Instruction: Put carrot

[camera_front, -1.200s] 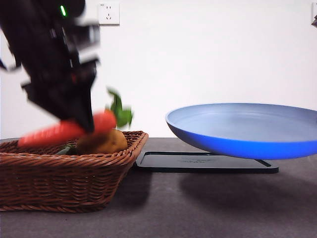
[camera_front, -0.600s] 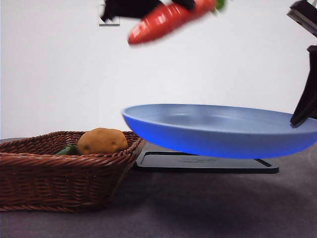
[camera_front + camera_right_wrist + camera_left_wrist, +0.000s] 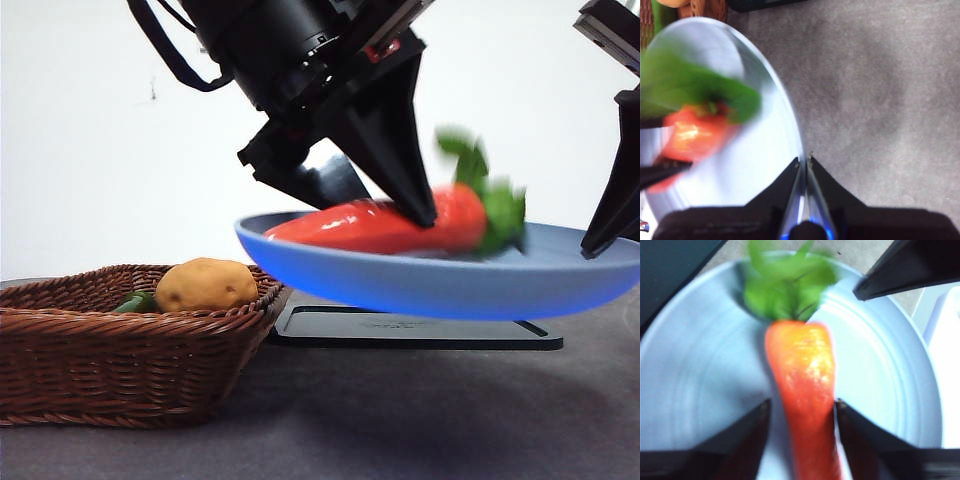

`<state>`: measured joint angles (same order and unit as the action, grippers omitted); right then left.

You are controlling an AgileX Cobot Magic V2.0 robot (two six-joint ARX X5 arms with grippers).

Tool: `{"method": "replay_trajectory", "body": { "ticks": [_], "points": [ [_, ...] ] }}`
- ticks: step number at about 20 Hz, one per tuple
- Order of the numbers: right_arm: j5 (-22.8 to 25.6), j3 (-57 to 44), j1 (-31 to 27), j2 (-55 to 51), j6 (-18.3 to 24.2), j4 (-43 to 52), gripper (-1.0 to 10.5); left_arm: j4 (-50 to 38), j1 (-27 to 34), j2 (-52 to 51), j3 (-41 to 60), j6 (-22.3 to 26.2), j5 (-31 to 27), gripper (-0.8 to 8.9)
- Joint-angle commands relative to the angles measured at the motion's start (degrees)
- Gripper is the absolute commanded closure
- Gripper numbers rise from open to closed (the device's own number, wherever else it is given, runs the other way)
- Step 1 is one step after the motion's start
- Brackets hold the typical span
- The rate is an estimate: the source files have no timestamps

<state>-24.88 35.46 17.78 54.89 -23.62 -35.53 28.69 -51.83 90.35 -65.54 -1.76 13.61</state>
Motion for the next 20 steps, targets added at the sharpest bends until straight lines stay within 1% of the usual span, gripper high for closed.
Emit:
{"method": "replay_trajectory", "body": {
  "ticks": [1,3,6,9,11,15,18,20],
  "points": [
    [-0.07,0.94,0.35,0.39,-0.61,0.72,9.4,-0.46,-0.68,0.57,-0.52,-0.2,-0.02,5.39],
    [-0.04,0.94,0.35,0.81,-1.05,0.63,9.4,-0.24,-0.39,-0.96,-0.52,-0.26,-0.09,5.39],
    [-0.02,1.75,-0.31,3.41,-0.98,0.44,9.4,1.01,1.09,-6.08,-0.52,-0.61,-0.17,5.4],
    [1.05,5.51,-2.23,9.33,0.92,0.5,9.4,4.15,3.39,-13.73,-0.52,-0.59,-1.55,5.42],
    [2.84,9.92,-3.48,14.88,2.97,0.74,9.4,6.54,4.74,-19.23,-0.52,-0.57,-3.5,5.42],
    [2.89,21.84,-6.91,28.57,6.62,0.81,9.4,9.31,6.08,-28.22,-0.52,-0.57,-7.56,5.42],
    [2.69,30.84,-9.01,38.82,7.15,1.25,9.4,10.49,6.23,-32.59,-0.52,-0.57,-9.66,5.42],
    [2.54,35.45,-9.64,44.7,7.21,1.7,9.4,11.21,6.21,-33.64,-0.52,-0.55,-10.88,5.42]
  ]
}}
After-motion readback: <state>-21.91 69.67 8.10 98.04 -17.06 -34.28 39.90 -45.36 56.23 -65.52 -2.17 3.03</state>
